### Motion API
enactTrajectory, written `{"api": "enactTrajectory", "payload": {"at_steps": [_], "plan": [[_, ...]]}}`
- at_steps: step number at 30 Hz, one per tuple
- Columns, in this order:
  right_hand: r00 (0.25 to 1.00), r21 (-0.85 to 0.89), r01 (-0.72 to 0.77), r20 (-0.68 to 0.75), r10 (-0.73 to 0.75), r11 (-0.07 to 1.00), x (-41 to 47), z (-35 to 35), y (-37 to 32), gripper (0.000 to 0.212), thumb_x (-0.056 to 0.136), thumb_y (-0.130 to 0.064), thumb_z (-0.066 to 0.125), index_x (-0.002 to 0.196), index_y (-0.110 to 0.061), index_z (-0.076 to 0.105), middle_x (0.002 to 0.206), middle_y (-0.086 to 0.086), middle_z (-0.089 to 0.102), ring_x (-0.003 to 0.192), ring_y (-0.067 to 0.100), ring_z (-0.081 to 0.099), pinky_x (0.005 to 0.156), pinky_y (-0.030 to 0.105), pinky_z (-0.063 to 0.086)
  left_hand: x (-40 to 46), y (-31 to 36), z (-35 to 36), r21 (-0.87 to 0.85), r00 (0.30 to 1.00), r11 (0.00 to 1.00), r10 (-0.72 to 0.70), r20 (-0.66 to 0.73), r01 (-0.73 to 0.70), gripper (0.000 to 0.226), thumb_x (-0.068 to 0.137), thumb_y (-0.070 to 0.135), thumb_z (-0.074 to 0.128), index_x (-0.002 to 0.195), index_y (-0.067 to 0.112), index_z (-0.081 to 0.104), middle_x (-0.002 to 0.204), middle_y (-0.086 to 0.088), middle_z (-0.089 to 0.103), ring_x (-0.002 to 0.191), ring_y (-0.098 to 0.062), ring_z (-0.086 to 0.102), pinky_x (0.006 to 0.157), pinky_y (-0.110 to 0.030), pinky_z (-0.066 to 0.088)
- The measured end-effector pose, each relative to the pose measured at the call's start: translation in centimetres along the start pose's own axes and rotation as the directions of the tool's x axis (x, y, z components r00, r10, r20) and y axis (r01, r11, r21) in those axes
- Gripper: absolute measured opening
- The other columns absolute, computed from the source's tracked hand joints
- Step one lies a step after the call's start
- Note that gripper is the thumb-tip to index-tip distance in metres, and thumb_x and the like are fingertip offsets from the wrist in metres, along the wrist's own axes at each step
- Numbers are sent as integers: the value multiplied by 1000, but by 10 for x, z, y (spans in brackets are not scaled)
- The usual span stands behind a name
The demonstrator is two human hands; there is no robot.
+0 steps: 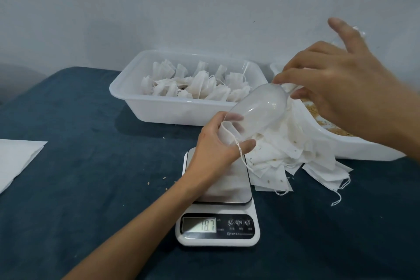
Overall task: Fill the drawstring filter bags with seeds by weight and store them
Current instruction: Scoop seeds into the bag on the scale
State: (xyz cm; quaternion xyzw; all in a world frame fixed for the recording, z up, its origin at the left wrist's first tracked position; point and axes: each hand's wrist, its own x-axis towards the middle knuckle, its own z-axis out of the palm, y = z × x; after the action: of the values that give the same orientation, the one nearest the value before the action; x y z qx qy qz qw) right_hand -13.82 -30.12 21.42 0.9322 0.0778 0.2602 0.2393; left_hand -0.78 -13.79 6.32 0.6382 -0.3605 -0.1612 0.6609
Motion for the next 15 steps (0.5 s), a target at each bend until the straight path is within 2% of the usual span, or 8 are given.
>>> {"api": "enactTrajectory", "payload": {"at_steps": [9,12,15], "plan": [[994,-18,-16,-107,14,1000,-7,5,6,28,83,1,75,109,-10,74,99,9,71,96,36,65,117,65,21,1,1,0,-38,999,999,-33,-23,32,47,68,34,83,111,37,66,94,24,70,95,1,66,79,-11,50],[992,33,-106,-65,108,994,-16,10,13,28,83,-3,73,110,-11,72,104,8,71,99,37,64,119,57,21,2,1,0,-49,998,997,-56,-26,54,46,69,31,85,110,37,66,91,16,70,98,-16,70,90,-37,58],[952,185,-305,20,306,934,-29,18,26,28,85,-12,74,112,-15,69,107,5,71,100,35,64,107,52,38,2,4,1,-49,998,998,-51,-42,49,47,71,30,86,112,36,66,94,12,70,101,-22,67,98,-51,55]]}}
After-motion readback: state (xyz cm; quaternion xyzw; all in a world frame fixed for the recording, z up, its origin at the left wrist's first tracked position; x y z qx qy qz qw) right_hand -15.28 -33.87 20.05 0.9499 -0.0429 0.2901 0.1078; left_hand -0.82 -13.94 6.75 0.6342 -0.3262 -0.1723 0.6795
